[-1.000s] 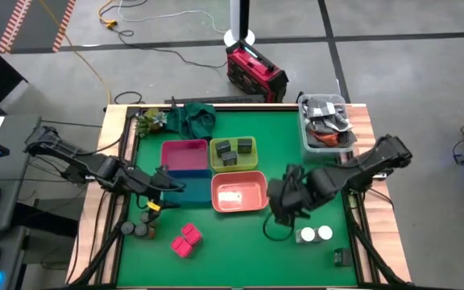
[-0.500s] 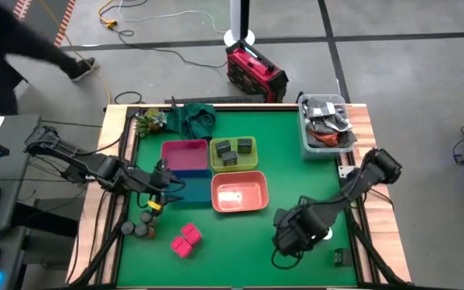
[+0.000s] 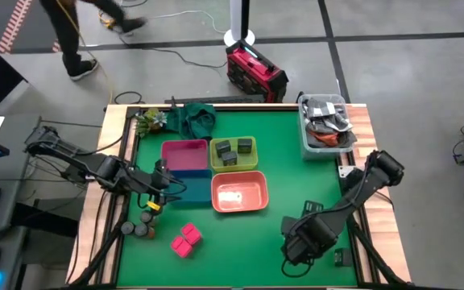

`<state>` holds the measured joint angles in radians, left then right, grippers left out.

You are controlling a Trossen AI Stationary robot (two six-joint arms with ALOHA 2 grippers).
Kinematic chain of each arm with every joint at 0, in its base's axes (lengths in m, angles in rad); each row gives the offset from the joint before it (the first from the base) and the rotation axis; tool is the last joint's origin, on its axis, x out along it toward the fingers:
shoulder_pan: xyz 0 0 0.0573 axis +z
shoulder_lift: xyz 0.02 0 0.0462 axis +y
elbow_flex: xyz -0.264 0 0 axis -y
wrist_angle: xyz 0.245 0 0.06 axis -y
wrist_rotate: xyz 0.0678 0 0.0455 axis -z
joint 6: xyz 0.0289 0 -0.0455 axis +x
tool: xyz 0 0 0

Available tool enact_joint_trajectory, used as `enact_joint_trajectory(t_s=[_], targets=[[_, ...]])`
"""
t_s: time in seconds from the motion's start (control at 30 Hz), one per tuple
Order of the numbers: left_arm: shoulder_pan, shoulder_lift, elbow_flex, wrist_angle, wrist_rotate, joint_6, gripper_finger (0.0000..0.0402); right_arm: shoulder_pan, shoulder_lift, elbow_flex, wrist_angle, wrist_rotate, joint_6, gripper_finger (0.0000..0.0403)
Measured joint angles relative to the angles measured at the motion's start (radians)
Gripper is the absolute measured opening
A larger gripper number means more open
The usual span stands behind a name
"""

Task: Sort spices by type
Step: Put the left white seasoning bottle into the orange bin

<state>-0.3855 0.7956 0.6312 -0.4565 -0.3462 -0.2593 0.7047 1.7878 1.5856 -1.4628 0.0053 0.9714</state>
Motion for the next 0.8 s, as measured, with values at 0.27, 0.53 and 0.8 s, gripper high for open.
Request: enact_joint_trajectory(t_s=[0.27, 0.53, 0.8], targets=[[0.000, 0.000, 0.000, -0.028, 0.000, -0.029, 0.0245, 0.051, 0.001, -0.005, -0.024, 0.048, 0.036, 0.0280], [0.000, 0.000, 0.000, -0.028, 0.000, -0.033, 0.0245, 0.057, 0.001, -0.005, -0.020, 0.110, 0.076, 0.0337], [0.000, 0.000, 0.000, -0.032, 0.010, -0.033, 0.0245, 0.064, 0.000, -0.128, 0.078, 0.118, 0.067, 0.0393]])
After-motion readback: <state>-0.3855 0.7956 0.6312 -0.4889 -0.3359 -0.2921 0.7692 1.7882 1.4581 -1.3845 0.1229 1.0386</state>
